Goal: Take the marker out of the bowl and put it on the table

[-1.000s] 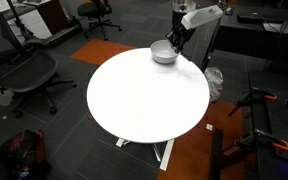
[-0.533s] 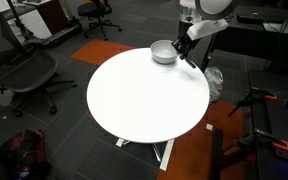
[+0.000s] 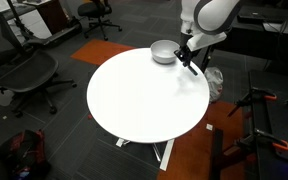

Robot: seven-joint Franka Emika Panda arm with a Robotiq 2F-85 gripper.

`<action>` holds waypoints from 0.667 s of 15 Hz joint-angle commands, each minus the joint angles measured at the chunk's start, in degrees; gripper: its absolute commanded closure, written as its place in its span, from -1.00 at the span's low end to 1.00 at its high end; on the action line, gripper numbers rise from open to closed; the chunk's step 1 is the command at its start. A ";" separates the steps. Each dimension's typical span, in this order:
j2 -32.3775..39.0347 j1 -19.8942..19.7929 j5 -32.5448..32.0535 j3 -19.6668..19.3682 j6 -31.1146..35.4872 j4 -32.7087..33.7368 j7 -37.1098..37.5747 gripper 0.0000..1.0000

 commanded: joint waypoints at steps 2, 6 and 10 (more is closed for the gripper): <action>2.88 0.59 -0.28 -0.82 1.07 0.41 2.41 0.91; 5.02 0.73 -0.02 -1.27 1.07 0.93 3.49 0.91; 6.31 0.85 0.03 -1.67 1.25 1.48 4.31 0.91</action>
